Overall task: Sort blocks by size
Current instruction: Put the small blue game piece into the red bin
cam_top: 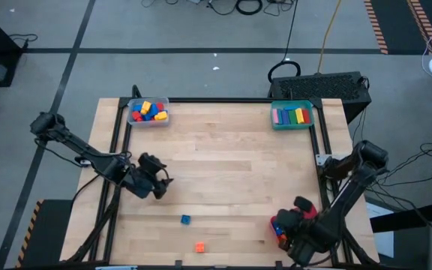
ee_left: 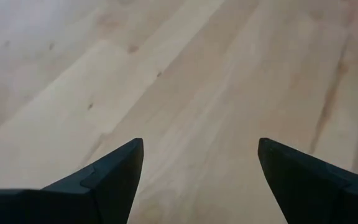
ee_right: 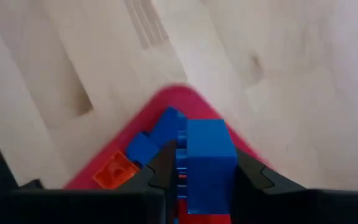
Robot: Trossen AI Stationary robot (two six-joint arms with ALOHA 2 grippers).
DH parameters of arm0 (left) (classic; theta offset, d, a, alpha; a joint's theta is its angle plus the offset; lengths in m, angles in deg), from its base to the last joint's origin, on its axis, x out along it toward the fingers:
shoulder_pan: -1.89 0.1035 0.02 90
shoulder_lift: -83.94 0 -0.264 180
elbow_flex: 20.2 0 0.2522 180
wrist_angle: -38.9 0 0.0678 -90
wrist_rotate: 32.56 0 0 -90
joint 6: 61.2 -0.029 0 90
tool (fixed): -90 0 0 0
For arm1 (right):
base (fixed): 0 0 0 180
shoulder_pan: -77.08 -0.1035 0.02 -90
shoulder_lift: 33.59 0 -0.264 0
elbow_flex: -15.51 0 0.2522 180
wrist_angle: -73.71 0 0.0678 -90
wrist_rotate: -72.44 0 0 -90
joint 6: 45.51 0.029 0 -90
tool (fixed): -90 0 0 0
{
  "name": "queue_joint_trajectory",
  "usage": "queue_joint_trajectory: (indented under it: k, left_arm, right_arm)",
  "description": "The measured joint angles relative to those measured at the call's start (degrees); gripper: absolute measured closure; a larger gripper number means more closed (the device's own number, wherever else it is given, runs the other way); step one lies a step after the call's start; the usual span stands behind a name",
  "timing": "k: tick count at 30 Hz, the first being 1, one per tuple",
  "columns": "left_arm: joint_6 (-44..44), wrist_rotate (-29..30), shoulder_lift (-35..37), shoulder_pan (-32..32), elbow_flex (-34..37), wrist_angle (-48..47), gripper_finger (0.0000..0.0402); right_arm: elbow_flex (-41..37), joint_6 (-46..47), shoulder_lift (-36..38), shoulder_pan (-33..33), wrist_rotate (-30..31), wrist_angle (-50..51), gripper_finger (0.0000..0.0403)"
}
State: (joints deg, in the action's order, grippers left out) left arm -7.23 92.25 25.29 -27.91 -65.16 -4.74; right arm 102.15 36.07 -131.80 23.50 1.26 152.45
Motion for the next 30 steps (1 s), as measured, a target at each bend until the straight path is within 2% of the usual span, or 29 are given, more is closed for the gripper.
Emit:
queue_joint_trajectory:
  k: [4,14,19,24,30]
  left_arm:
    - [3.2,0.1,0.0,0.0,1.9,-0.7,0.0084]
    - [9.0,0.4,0.0,0.0,2.7,-6.4,0.0084]
    - [13.1,0.3,0.0,0.1,2.7,-11.7,0.0084]
    - [16.0,-6.5,0.0,0.1,2.7,-13.2,0.0084]
    - [28.5,-11.1,0.0,0.1,2.7,-13.3,0.0084]
  right_arm:
    - [-1.4,0.7,-1.9,-0.5,-2.9,-0.1,0.0308]
    - [-1.4,3.5,-1.7,0.8,-3.9,3.7,0.0221]
    - [-1.4,3.6,-0.8,1.0,-0.7,3.4,0.0219]
    - [-1.4,2.4,-0.5,1.0,2.7,2.2,0.0226]
    - [-1.4,1.8,-0.5,1.2,3.5,1.2,0.0227]
